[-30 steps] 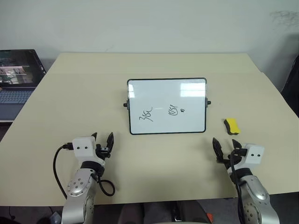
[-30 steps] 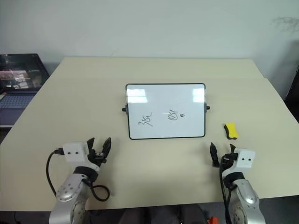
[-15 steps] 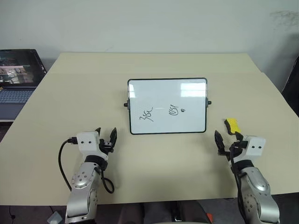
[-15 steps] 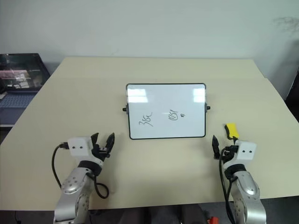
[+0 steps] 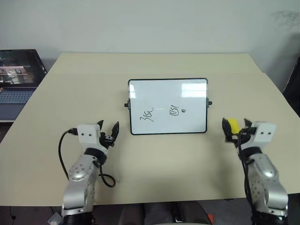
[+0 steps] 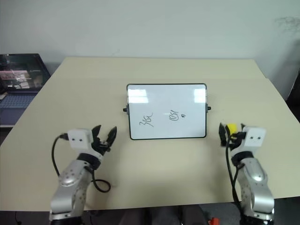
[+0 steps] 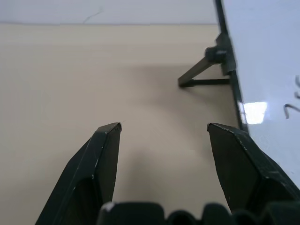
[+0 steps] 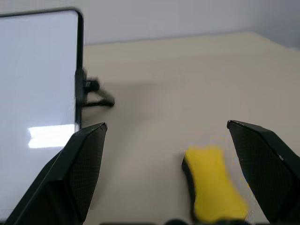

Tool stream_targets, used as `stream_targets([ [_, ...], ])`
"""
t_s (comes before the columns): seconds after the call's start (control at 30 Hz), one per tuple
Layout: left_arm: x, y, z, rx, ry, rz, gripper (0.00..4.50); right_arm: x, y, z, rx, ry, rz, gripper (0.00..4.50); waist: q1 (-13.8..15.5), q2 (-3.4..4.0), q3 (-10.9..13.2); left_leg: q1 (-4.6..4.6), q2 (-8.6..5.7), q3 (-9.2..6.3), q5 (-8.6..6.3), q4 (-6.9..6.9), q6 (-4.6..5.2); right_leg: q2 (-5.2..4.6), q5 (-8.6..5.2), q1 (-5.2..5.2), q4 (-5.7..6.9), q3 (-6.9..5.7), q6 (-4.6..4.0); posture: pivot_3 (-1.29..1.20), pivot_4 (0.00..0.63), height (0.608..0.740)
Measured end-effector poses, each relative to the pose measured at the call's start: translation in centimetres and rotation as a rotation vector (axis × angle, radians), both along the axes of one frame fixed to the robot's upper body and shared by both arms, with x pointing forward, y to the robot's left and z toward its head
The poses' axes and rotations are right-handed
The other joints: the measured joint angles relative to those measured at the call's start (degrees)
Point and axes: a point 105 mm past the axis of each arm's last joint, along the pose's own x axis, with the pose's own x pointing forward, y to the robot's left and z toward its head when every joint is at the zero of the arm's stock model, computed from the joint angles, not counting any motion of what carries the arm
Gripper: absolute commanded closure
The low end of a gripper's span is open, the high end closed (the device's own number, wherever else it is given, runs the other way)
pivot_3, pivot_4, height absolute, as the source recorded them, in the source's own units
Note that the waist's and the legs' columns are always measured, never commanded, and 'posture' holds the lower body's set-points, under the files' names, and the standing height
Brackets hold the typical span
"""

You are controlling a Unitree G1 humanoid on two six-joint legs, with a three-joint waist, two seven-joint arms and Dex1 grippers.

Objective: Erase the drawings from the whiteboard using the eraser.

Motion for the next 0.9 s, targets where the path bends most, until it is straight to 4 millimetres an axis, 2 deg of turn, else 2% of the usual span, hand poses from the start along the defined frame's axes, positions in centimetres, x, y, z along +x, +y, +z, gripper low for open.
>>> stream_targets([
  [0.1,-0.2,1.5,1.6,0.036,-0.016,-0.044,1.31,0.9,-0.5,1.4,0.004,-0.012,-0.002,0.00,-0.3,0.01,0.0,0.01,0.01,0.01,-0.01,-0.05,-0.01,0.00,0.00,-0.02,-0.01,0.05,-0.01,0.00,0.150,0.740],
  [0.2,-0.4,2.7,3.1,0.083,0.005,-0.130,1.31,1.9,-1.1,1.9,0.028,0.019,0.009,0.00,-0.2,0.02,0.0,0.01,0.03,0.01,-0.01,-0.06,-0.01,0.00,-0.02,-0.03,0.00,0.00,-0.04,0.00,0.150,0.740],
  [0.37,-0.3,2.1,5.9,0.106,0.046,-0.324,1.31,3.3,-2.2,2.4,0.071,0.081,0.023,0.00,0.0,-0.01,0.1,-0.05,-0.01,0.02,-0.01,-0.01,-0.01,0.00,-0.01,-0.04,-0.02,-0.01,-0.03,0.00,0.150,0.740],
  [0.5,-1.3,2.3,8.9,0.133,0.110,-0.484,1.31,3.9,-4.4,4.5,-0.008,0.129,0.006,0.00,-0.1,0.06,0.2,-0.03,-0.06,0.05,-0.03,-0.09,0.03,0.01,-0.06,-0.07,-0.05,0.04,0.02,0.00,0.150,0.740],
  [0.7,-3.0,1.3,9.9,0.084,0.192,-0.696,1.31,4.6,-4.8,4.6,-0.019,0.246,0.016,0.00,-0.2,0.06,0.3,-0.13,0.00,0.05,-0.05,-0.17,0.04,0.01,-0.11,-0.24,-0.02,0.03,-0.03,0.00,0.150,0.740],
  [0.8,-3.9,1.8,11.3,0.096,0.185,-0.752,1.31,4.5,-4.6,4.5,-0.005,0.324,0.040,0.00,-0.3,0.08,0.3,-0.10,0.00,0.06,-0.05,-0.22,0.04,0.01,-0.13,-0.26,-0.03,0.06,-0.07,0.00,0.150,0.740],
  [0.9,-4.0,2.5,11.5,0.069,0.187,-0.769,1.31,4.5,-4.8,3.9,0.010,0.403,0.015,0.00,-0.3,0.09,0.3,-0.11,0.00,0.05,-0.05,-0.22,0.04,0.01,-0.14,-0.26,-0.02,0.05,-0.08,0.00,0.150,0.740],
])
